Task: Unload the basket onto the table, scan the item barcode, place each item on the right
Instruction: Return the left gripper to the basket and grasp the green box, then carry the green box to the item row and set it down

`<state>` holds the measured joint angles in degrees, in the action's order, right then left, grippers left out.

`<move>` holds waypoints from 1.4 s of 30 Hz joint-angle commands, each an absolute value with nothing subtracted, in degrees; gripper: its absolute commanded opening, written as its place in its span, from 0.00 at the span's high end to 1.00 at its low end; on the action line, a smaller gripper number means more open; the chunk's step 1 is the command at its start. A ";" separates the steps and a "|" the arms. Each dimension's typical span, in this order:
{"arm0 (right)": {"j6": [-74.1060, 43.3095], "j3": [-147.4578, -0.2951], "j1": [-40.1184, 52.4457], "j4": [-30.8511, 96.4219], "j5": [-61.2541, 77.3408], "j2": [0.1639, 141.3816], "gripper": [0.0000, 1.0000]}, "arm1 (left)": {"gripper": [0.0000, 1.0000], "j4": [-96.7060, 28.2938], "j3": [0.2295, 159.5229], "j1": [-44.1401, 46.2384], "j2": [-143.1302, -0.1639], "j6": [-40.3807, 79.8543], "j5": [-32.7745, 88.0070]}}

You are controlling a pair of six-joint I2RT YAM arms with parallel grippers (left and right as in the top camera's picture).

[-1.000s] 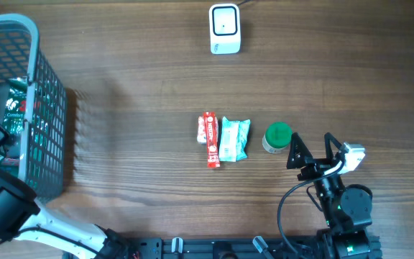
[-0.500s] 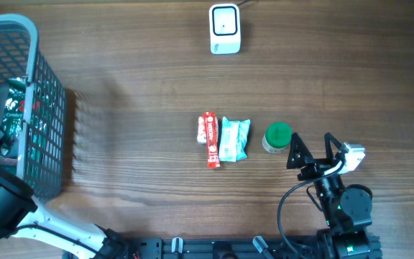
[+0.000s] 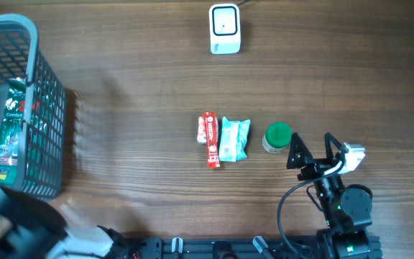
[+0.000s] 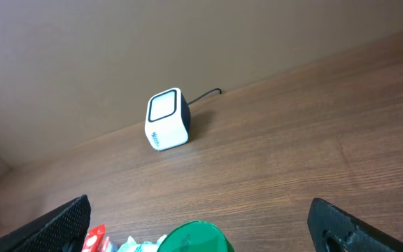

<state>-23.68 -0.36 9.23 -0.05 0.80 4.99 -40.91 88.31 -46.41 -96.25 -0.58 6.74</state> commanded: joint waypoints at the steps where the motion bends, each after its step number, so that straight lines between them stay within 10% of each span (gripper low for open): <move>1: -22.65 -0.30 9.47 -0.34 0.03 5.10 0.00 | 0.86 -40.53 90.02 -41.21 -85.54 5.54 8.36; 22: -22.65 -0.30 9.47 -0.34 0.03 5.10 0.00 | 0.84 -62.43 86.76 0.14 -80.51 8.40 11.75; 42: -22.63 -0.30 9.47 -0.34 0.03 5.10 0.00 | 0.87 -29.74 56.23 29.65 -88.27 23.53 10.44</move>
<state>-23.68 -0.36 9.23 -0.05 0.80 4.99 -33.34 58.65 25.85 -86.56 19.68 10.98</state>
